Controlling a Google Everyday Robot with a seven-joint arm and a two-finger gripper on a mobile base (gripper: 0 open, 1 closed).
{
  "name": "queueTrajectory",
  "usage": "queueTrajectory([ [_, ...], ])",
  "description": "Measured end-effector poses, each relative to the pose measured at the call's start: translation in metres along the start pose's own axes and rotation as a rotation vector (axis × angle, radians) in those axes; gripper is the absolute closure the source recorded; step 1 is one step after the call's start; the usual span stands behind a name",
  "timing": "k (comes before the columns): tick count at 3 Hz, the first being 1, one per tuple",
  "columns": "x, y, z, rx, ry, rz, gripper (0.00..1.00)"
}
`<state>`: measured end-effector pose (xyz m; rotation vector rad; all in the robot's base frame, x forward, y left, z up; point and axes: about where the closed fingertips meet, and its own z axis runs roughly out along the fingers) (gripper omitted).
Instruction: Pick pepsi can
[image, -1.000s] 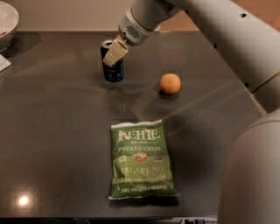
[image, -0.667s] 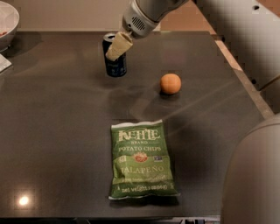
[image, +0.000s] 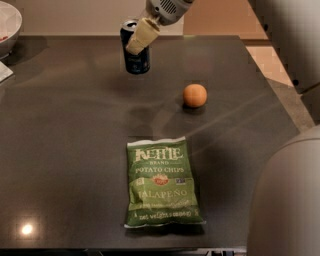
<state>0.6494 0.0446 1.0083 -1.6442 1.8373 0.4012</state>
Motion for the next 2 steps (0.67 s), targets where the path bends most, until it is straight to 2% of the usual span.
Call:
queueTrajectory([
  [1,-0.0062,0.0,-0.0124,0.004,-0.008,-0.058,1.0],
  [2,-0.007,-0.0002,-0.013,0.005,-0.009,-0.065,1.0],
])
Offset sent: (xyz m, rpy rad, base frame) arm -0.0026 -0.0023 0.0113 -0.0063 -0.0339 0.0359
